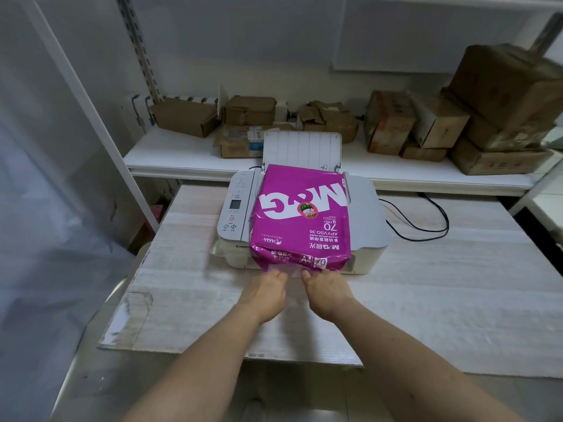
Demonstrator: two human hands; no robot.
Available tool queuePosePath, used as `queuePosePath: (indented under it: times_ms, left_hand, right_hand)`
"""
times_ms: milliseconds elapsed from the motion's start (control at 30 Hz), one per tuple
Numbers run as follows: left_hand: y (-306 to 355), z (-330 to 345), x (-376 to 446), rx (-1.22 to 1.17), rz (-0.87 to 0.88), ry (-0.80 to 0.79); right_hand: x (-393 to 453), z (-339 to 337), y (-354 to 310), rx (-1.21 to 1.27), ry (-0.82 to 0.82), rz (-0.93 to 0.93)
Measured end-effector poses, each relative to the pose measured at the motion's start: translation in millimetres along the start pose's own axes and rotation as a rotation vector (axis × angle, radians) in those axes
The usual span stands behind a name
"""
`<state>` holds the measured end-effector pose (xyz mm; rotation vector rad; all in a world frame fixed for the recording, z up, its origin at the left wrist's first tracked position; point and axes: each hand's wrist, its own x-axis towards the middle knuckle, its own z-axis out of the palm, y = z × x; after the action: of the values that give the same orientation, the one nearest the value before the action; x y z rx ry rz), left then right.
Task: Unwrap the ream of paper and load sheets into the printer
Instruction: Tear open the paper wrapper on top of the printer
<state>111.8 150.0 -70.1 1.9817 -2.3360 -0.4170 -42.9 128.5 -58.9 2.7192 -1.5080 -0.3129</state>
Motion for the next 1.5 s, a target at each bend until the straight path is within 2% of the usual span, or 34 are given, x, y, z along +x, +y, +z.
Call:
queuePosePath:
  times_ms: [133,200,267,367,433,600,700,833,933,1033,1100,1167,1233,1333,1433,1500]
  left_hand:
    - [9.1,-1.2,2.9,-0.168,-0.141,-0.11]
    - [16.4,-2.9,3.9,-0.2,-0.164,-0.187]
    - [23.6,-4.8,4.5,-0.222,-0.18,-0.191]
    - [32.5,-7.9,5.5,-0.195,-0.25,-0.116]
    - [35.5,-9.9,4.7,-0.198,-0.296,-0.05]
    - [32.5,-20.1,5.2,-0.289,-0.321,0.192]
    - [30.8,-24.8,8.9,-0.389,-0.291,0.374]
    - [37.5,-30.5,18.7,-0.518,-0.31,0.522]
    - [46.9,-36.8,22.5,-0.667,-0.392,0.563]
    - [54.5,-38.5,22.7,-0.749,-0.457,0.547]
    - [57.1,-38.3,22.4,-0.799,-0.464,0.524]
    - [56.1,-38.8,23.2,-0.824,-0.458,0.471]
    - [53.4,-39.3,24.0,-0.764,-0.42,0.406]
    - [48.3,-41.6,22.8,-0.57,-0.364,0.365]
    - [41.5,-41.7,21.1,-0.468,-0.32,0.364]
    - [38.1,-42.0,18.9,-0.473,-0.297,0.371]
  right_hand:
    - [1.4,3.5,-4.8,0.077,-0.074,0.167]
    - [-0.1,3.8,-7.0,0.086,-0.054,0.179]
    - [-1.9,4.7,-9.0,0.103,-0.018,0.163]
    - [-8.2,-2.2,-12.0,0.09,0.145,0.174]
    - [-10.0,-3.8,-10.6,0.096,0.187,0.227]
    - [-11.5,-8.9,-2.9,0.371,0.298,0.331]
    - [-9.4,-17.3,-3.5,0.557,0.334,0.445]
    - [-2.6,-23.6,-10.8,0.676,0.354,0.618]
    - [3.6,-25.0,-14.5,0.846,0.309,0.838]
    - [12.9,-23.7,-11.8,1.191,0.238,1.065]
    - [18.1,-27.2,-12.9,1.395,0.284,1.119]
    - [24.4,-32.7,-16.3,1.491,0.396,1.073]
    - [27.9,-41.6,-17.9,1.446,0.445,0.918]
    - [30.3,-47.1,-12.6,1.032,0.404,0.564]
    - [34.4,-44.7,-2.7,0.484,0.179,0.324]
    - [35.1,-45.1,1.5,0.24,0.065,0.241]
